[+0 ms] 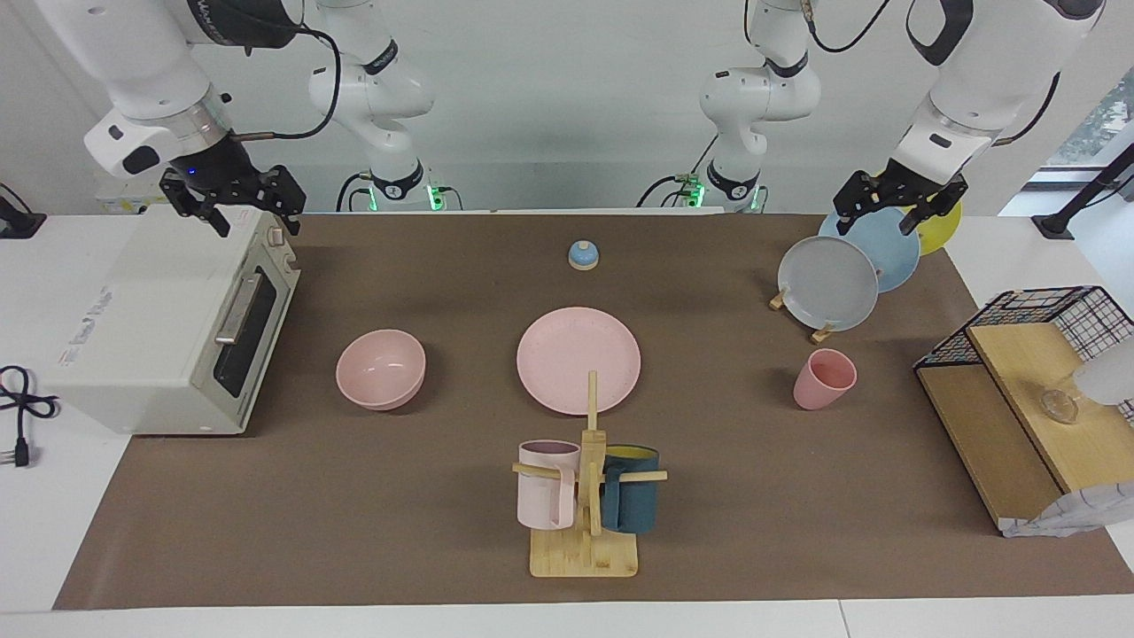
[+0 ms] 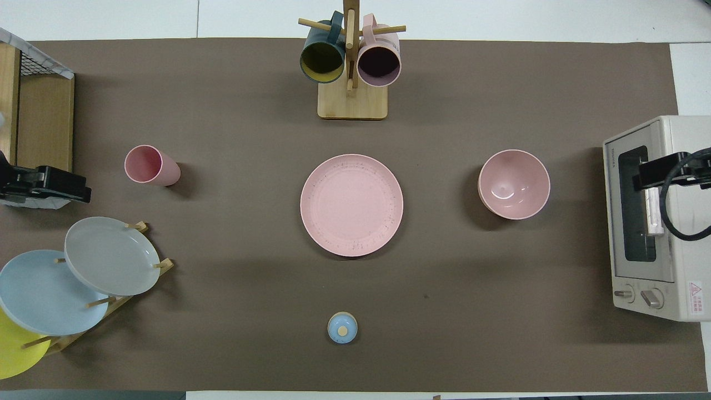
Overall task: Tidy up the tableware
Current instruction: 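Reach the right gripper toward the pink bowl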
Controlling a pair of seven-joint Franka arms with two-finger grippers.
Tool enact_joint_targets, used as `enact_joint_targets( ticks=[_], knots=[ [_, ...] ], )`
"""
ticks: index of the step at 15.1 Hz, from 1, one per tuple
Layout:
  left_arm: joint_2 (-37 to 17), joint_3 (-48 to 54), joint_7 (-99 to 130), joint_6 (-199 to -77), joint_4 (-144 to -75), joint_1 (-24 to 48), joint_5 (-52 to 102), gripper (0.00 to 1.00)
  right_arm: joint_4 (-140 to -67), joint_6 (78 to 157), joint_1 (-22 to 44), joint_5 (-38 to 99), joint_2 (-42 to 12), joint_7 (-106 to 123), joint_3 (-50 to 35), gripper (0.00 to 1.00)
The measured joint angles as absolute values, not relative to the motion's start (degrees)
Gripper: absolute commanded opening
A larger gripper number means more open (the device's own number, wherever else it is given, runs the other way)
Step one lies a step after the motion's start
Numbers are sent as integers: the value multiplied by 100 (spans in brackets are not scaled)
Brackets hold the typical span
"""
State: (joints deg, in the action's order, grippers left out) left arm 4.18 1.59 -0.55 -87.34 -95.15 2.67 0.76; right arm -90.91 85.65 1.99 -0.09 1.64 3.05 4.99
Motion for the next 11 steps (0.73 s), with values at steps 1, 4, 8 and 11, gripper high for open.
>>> enact_joint_targets(
  ticks=[1,4,8,11],
  knots=[
    [418,159,-55,-8734,-9515,267,76,100,-9090,8565,199,-9,164,305,499,100],
    [418,159,-55,-8734,-9515,267,76,100,-9088,8565,253,-8,162,309,500,100],
    [418,159,-55,-8734,-9515,267,76,100,-9105,8564,312,-8,159,308,499,100],
    [418,159,-55,-8734,-9515,267,76,100,-9176,8564,286,-4,163,320,509,100]
  ],
)
